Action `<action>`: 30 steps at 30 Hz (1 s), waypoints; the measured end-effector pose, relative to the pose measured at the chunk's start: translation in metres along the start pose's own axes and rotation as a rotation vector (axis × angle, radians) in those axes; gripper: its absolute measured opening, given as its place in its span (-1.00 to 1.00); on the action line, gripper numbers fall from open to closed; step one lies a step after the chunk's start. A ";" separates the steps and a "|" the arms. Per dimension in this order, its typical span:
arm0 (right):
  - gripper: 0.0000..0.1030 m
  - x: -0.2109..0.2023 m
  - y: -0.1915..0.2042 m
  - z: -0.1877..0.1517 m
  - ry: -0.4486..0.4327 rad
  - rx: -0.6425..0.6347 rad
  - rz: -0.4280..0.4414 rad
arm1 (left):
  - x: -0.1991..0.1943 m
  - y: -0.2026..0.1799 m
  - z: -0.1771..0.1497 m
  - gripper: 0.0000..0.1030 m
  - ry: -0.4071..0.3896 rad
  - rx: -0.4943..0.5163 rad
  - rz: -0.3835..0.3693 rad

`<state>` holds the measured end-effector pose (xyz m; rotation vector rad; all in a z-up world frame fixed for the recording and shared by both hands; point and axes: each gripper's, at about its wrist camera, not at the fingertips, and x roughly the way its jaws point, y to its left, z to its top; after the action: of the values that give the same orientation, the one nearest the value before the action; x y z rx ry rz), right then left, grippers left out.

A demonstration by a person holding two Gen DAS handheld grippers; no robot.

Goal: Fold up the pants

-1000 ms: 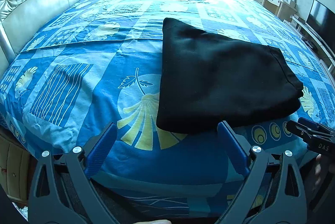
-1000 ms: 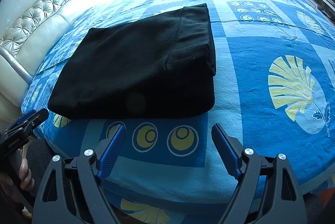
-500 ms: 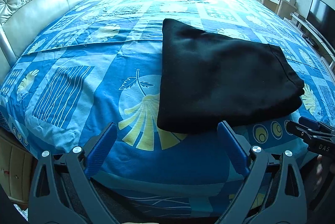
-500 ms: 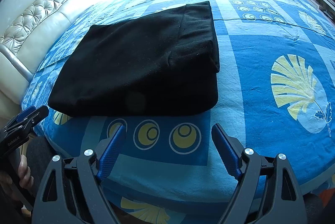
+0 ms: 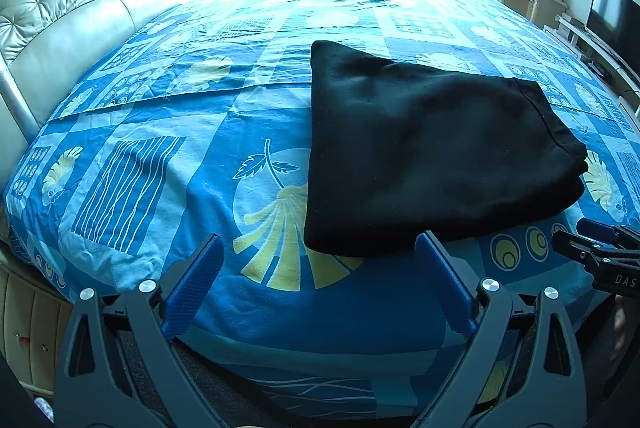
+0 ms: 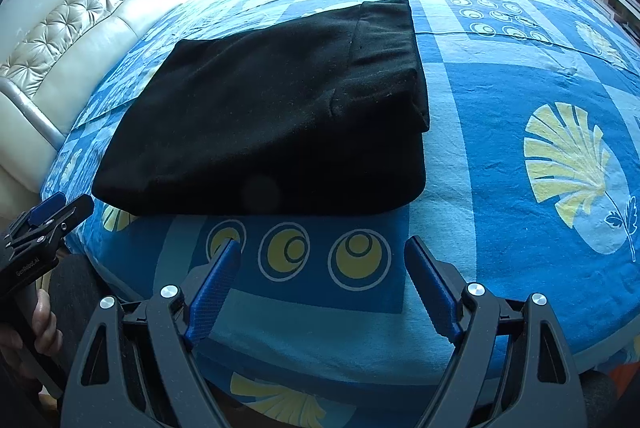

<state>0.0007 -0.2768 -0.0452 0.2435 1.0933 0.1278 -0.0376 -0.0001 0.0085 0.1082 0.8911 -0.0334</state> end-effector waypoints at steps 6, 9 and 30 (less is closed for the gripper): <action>0.61 0.000 0.000 0.000 0.003 0.001 0.002 | 0.002 0.000 0.000 0.87 0.008 0.002 -0.003; 0.61 0.001 0.000 0.000 0.006 -0.001 0.002 | 0.002 0.000 0.000 0.87 0.010 0.002 -0.001; 0.61 -0.019 -0.002 0.014 -0.041 0.021 0.081 | 0.001 0.043 0.060 0.96 -0.087 -0.072 -0.033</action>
<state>0.0048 -0.2845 -0.0234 0.3083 1.0453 0.1826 0.0127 0.0367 0.0492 0.0250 0.8058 -0.0367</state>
